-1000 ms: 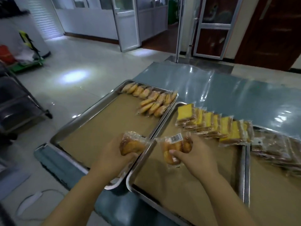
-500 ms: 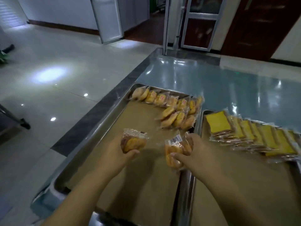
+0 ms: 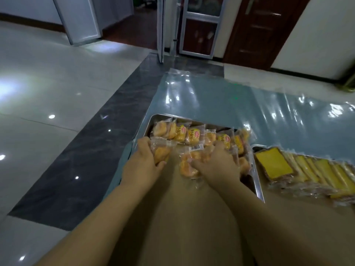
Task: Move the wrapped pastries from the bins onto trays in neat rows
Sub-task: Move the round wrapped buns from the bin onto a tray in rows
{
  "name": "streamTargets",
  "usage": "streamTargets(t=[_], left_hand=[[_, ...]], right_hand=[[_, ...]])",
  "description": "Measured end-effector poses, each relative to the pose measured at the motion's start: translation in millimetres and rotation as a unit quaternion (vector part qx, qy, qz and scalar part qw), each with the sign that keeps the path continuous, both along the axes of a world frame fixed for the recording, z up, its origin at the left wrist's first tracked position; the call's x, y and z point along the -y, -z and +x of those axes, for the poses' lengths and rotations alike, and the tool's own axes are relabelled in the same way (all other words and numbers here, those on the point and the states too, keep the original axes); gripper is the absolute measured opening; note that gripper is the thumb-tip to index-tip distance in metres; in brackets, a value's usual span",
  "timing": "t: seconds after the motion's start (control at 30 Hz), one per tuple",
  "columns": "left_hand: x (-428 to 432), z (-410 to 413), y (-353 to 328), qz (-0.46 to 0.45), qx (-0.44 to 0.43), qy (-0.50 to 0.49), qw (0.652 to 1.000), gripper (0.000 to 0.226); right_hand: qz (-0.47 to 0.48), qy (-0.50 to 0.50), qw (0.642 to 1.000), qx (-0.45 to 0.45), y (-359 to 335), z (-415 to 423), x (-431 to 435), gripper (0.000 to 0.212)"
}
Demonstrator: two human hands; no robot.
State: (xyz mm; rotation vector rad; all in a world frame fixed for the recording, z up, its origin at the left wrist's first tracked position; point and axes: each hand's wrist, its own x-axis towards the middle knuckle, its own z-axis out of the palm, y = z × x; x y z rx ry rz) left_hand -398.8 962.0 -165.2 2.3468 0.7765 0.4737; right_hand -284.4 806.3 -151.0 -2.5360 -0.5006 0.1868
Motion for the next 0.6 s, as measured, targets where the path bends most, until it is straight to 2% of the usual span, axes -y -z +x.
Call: streamTargets(t=[0.17, 0.27, 0.37, 0.43, 0.6], left_hand=[[-23, 56, 24, 0.065, -0.016, 0.015, 0.998, 0.069], [-27, 80, 38, 0.067, -0.037, 0.079, 0.994, 0.071], [-26, 82, 49, 0.037, -0.030, 0.147, 0.988, 0.072], [-28, 73, 57, 0.050, -0.030, 0.174, 0.983, 0.068], [-35, 50, 69, 0.128, -0.102, 0.224, 0.961, 0.073]], right_hand=[[0.042, 0.029, 0.998, -0.045, 16, 28, -38, 0.066], [-0.002, -0.020, 0.996, -0.088, 26, 35, -50, 0.072], [-0.034, -0.031, 0.997, -0.054, 32, 31, -42, 0.083], [-0.054, -0.037, 0.998, -0.020, 36, 28, -32, 0.083], [-0.109, -0.077, 0.990, 0.044, 43, 22, -16, 0.068]])
